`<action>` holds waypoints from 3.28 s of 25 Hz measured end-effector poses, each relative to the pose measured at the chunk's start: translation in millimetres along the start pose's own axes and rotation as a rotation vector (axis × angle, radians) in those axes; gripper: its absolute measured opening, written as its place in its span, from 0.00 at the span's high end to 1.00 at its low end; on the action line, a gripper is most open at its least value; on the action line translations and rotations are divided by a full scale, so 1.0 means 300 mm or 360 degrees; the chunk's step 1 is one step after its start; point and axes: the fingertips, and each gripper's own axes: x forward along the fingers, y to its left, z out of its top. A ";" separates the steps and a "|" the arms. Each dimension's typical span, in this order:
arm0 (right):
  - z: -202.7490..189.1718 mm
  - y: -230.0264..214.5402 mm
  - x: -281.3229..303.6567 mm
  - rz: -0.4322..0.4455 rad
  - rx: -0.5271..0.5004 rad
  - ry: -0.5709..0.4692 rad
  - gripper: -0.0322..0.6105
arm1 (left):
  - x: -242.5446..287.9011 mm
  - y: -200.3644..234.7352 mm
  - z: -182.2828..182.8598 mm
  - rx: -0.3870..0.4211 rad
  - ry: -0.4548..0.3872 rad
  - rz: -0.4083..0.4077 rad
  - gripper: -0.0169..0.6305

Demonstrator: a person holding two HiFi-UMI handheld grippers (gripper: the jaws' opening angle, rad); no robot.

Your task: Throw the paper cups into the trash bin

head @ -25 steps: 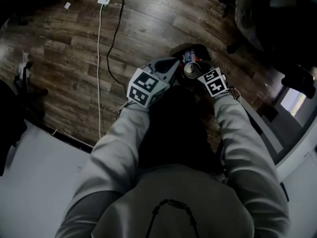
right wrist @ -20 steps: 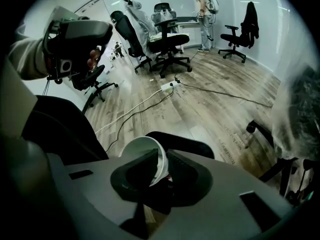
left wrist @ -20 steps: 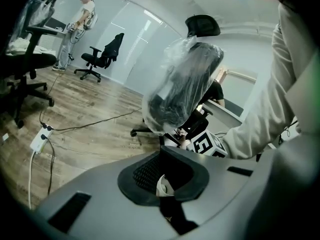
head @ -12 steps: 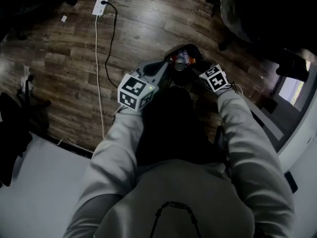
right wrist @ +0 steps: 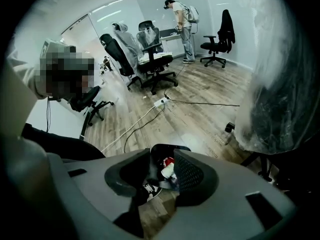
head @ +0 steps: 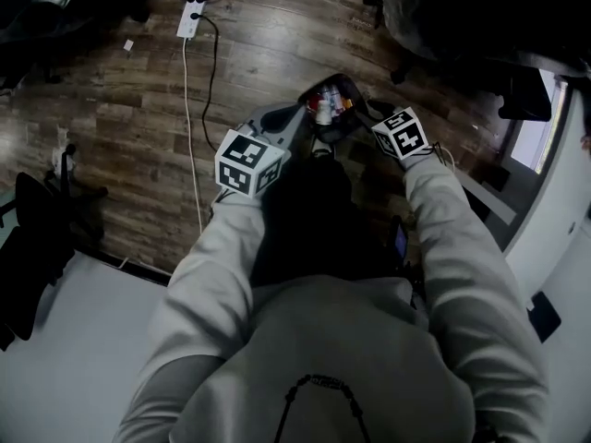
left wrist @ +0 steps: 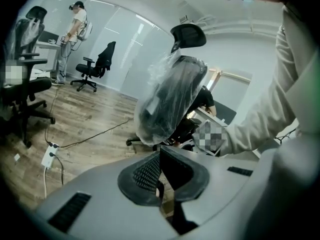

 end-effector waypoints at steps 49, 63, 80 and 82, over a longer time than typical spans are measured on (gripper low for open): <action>0.608 0.462 -1.196 -0.0004 -0.0087 -0.0707 0.92 | -0.726 -0.563 0.701 0.0416 -0.0225 0.0112 0.99; 0.999 0.727 -1.504 0.0155 -0.0303 -0.1134 0.92 | -0.960 -0.601 0.981 0.0569 -0.0534 0.0152 0.99; 1.060 0.825 -1.540 0.0229 -0.0340 -0.1224 0.92 | -0.974 -0.637 0.998 0.0592 -0.0570 0.0104 0.99; 1.060 0.829 -1.540 0.0227 -0.0349 -0.1223 0.92 | -0.964 -0.647 0.999 0.0597 -0.0575 0.0094 0.99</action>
